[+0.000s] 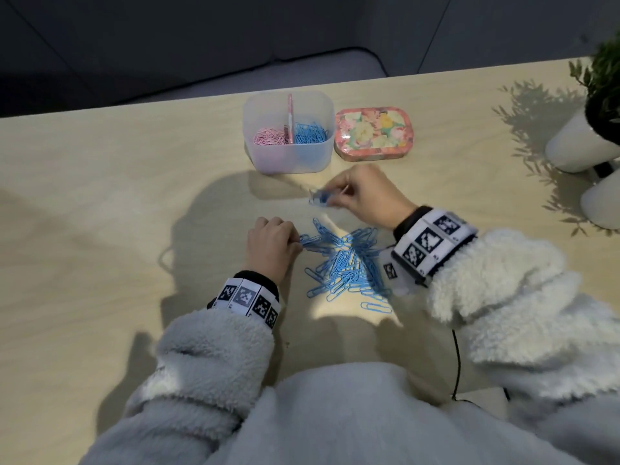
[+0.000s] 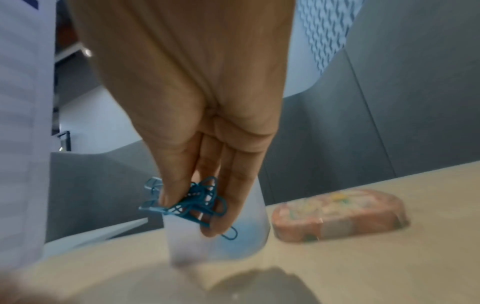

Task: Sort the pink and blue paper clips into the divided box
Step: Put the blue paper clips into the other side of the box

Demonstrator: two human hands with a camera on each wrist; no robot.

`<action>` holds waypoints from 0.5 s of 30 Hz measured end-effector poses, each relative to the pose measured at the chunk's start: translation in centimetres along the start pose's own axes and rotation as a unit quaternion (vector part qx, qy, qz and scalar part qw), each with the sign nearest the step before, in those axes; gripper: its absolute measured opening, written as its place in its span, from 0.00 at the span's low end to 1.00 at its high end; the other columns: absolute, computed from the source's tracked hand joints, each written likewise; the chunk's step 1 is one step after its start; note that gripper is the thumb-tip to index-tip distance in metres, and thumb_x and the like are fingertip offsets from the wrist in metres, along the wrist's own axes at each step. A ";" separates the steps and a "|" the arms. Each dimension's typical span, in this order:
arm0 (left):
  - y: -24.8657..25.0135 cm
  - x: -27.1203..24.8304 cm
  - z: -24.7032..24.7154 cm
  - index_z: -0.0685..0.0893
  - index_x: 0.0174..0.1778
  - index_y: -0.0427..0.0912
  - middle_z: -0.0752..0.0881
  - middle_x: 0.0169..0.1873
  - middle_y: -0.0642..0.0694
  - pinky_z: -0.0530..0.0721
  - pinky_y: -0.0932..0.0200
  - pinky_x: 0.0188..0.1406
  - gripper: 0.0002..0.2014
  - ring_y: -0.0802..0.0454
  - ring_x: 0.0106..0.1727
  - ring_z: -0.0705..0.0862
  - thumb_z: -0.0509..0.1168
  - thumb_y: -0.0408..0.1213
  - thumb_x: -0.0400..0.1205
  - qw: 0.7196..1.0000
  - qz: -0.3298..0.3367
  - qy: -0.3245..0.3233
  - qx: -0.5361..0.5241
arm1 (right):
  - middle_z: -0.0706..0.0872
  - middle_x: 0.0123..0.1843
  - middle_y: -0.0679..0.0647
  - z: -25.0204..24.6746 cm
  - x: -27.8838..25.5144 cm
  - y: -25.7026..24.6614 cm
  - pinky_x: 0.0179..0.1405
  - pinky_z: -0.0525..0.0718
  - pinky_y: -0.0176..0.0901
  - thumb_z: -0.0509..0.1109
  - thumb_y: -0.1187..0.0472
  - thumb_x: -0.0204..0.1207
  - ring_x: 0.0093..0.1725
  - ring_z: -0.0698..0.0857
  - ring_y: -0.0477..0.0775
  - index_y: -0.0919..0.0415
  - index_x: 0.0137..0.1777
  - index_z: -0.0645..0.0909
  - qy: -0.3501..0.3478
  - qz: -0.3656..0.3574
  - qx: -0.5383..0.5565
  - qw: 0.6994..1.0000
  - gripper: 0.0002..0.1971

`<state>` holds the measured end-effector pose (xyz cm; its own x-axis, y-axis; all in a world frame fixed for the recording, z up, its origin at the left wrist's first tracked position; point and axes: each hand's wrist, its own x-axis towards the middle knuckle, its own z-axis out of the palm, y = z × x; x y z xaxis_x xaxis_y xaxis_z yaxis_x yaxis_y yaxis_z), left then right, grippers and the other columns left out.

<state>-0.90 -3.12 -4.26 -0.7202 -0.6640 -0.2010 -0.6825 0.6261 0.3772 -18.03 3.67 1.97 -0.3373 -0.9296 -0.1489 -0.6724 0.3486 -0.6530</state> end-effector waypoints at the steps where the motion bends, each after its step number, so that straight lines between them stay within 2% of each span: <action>1: 0.0 0.0 0.0 0.85 0.45 0.41 0.85 0.49 0.41 0.74 0.46 0.53 0.08 0.38 0.57 0.76 0.68 0.40 0.75 1.000 0.000 -0.004 -0.001 | 0.91 0.44 0.60 -1.0 1.0 -0.3 0.46 0.79 0.40 0.75 0.65 0.70 0.39 0.82 0.48 0.64 0.50 0.88 0.026 0.005 0.012 1.000 0.09; 5: 0.5 -0.2 -0.1 0.84 0.47 0.44 0.86 0.51 0.44 0.70 0.49 0.52 0.07 0.40 0.60 0.75 0.66 0.40 0.76 1.000 -0.015 -0.005 0.012 | 0.90 0.48 0.59 -4.3 5.6 -2.3 0.49 0.80 0.38 0.74 0.64 0.71 0.43 0.82 0.49 0.64 0.52 0.87 0.106 0.035 0.000 0.994 0.10; 7: 0.5 -0.2 -0.2 0.84 0.48 0.45 0.86 0.51 0.45 0.68 0.50 0.52 0.07 0.40 0.60 0.75 0.66 0.41 0.76 1.000 -0.028 0.000 0.007 | 0.90 0.51 0.60 -5.1 7.8 -3.3 0.56 0.82 0.43 0.74 0.64 0.70 0.46 0.83 0.52 0.63 0.50 0.88 0.127 0.047 -0.023 0.991 0.09; 9: 0.6 -0.2 -0.3 0.84 0.48 0.47 0.87 0.50 0.46 0.68 0.51 0.52 0.08 0.41 0.59 0.76 0.67 0.42 0.75 0.999 -0.040 0.000 0.003 | 0.89 0.53 0.61 -5.2 9.8 -4.1 0.57 0.82 0.50 0.73 0.65 0.70 0.51 0.85 0.57 0.63 0.50 0.87 0.132 0.071 -0.043 0.988 0.09; 12: 0.5 0.0 -0.4 0.82 0.50 0.46 0.88 0.49 0.47 0.69 0.51 0.53 0.10 0.40 0.58 0.77 0.68 0.42 0.75 0.999 -0.047 -0.003 -0.007 | 0.85 0.60 0.63 -4.5 12.0 -4.6 0.52 0.83 0.47 0.72 0.64 0.72 0.55 0.86 0.59 0.66 0.55 0.83 0.094 0.122 -0.111 0.982 0.12; 13: 0.4 0.0 -0.4 0.82 0.51 0.45 0.88 0.49 0.47 0.69 0.50 0.53 0.10 0.40 0.58 0.78 0.69 0.40 0.74 0.999 -0.045 -0.005 -0.021 | 0.84 0.61 0.63 -4.2 12.4 -4.8 0.48 0.83 0.46 0.72 0.64 0.72 0.51 0.88 0.56 0.67 0.53 0.81 0.077 0.133 -0.122 0.980 0.11; 15: 0.3 0.2 -0.3 0.82 0.50 0.41 0.88 0.48 0.44 0.71 0.51 0.53 0.10 0.39 0.54 0.80 0.69 0.35 0.73 0.997 -0.029 -0.016 -0.069 | 0.82 0.63 0.64 -3.7 13.2 -5.0 0.39 0.81 0.44 0.72 0.63 0.73 0.33 0.90 0.47 0.67 0.49 0.79 0.052 0.141 -0.124 0.981 0.09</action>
<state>-1.17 -3.17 -3.92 -0.6849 -0.6826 -0.2551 -0.7015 0.5230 0.4841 -21.59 -9.86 6.01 -0.5889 -0.7796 -0.2131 -0.6785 0.6202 -0.3937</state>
